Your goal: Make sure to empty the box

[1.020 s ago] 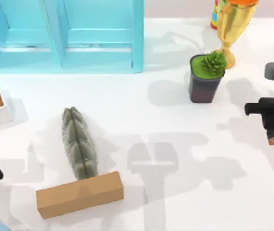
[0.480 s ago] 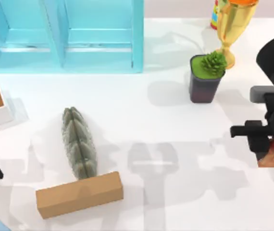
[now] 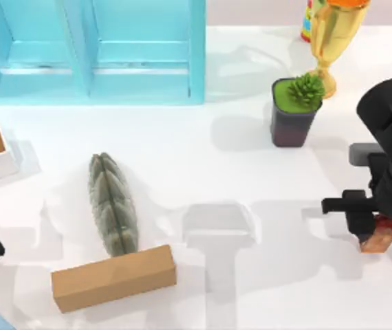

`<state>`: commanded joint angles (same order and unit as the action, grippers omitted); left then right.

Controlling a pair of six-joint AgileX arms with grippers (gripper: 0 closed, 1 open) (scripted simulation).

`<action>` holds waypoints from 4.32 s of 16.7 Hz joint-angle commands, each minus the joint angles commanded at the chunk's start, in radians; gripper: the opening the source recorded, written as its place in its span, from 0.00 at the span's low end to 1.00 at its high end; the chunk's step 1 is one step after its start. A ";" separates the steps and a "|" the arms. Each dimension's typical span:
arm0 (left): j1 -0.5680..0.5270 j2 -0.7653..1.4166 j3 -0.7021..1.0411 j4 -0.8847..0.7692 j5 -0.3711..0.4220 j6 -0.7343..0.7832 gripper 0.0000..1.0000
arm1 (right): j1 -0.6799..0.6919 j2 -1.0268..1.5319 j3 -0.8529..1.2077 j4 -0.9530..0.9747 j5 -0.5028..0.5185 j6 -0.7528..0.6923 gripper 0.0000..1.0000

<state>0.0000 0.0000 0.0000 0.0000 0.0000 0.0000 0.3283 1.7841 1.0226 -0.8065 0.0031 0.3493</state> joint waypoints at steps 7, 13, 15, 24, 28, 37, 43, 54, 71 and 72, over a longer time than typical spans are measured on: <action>0.000 0.000 0.000 0.000 0.000 0.000 1.00 | 0.001 0.010 -0.012 0.020 0.000 0.000 0.15; 0.000 0.000 0.000 0.000 0.000 0.000 1.00 | 0.001 0.010 -0.012 0.020 0.000 0.000 0.60; 0.000 0.000 0.000 0.000 0.000 0.000 1.00 | 0.001 0.010 -0.012 0.020 0.000 0.000 0.75; 0.000 0.000 0.000 0.000 0.000 0.000 1.00 | 0.001 0.010 -0.012 0.020 0.000 0.000 1.00; 0.000 0.000 0.000 0.000 0.000 0.000 1.00 | 0.000 0.009 -0.010 0.017 0.000 0.000 1.00; 0.000 0.000 0.000 0.000 0.000 0.000 1.00 | -0.002 -0.086 0.161 -0.249 0.000 -0.003 1.00; 0.000 0.000 0.000 0.000 0.000 0.000 1.00 | -0.001 -0.102 0.190 -0.298 0.000 -0.004 1.00; 0.000 0.000 0.000 0.000 0.000 0.000 1.00 | -0.426 0.102 0.552 -0.477 -0.004 -0.413 1.00; 0.000 0.000 0.000 0.000 0.000 0.000 1.00 | -0.776 0.242 0.768 -0.530 -0.008 -0.754 1.00; 0.000 0.000 0.000 0.000 0.000 0.000 1.00 | -0.775 0.246 0.733 -0.491 -0.008 -0.754 1.00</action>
<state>0.0000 0.0000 0.0000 0.0000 0.0000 0.0000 -0.4470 2.0299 1.7559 -1.2979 -0.0053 -0.4043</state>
